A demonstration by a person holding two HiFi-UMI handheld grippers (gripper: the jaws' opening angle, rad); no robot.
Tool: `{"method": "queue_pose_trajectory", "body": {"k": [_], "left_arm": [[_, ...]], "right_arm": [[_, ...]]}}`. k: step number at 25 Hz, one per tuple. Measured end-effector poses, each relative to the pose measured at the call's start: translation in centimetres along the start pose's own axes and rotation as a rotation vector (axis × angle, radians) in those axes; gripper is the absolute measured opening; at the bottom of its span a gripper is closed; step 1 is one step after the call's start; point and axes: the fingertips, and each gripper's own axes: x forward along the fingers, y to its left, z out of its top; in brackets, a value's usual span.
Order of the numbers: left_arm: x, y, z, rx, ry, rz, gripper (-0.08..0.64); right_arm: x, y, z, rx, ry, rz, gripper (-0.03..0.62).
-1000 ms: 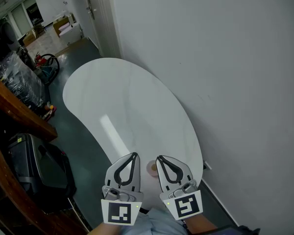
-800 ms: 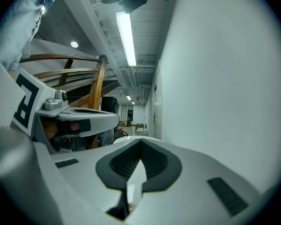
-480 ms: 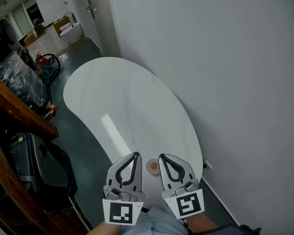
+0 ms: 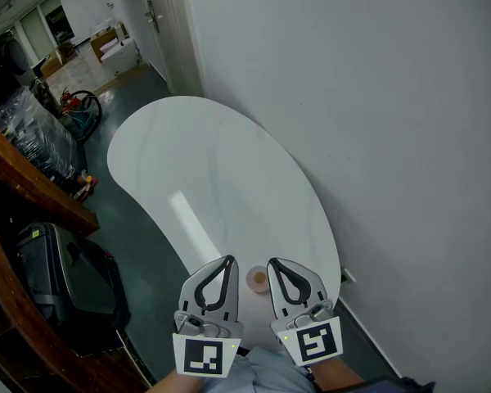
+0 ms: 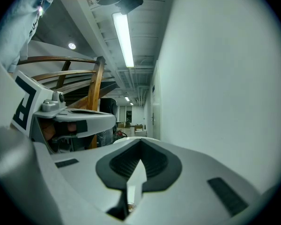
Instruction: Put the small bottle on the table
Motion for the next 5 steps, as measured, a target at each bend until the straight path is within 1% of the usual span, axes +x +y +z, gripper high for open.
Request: {"method": "queue_pose_trajectory", "body": {"k": [1,3,5], "left_arm": [[-0.01,0.04,-0.06,-0.011,0.001,0.003,0.000],[-0.10,0.16,-0.29,-0.074,0.000,0.023,0.000],[-0.18,0.22,-0.45,-0.114,-0.002,0.036,0.000]], "right_arm": [[0.03,0.00,-0.01,0.000,0.000,-0.001,0.000],[0.07,0.03,-0.08,-0.001,0.002,-0.004,0.000],[0.08,0.08,-0.20,-0.001,0.006,-0.006,0.000]]}}
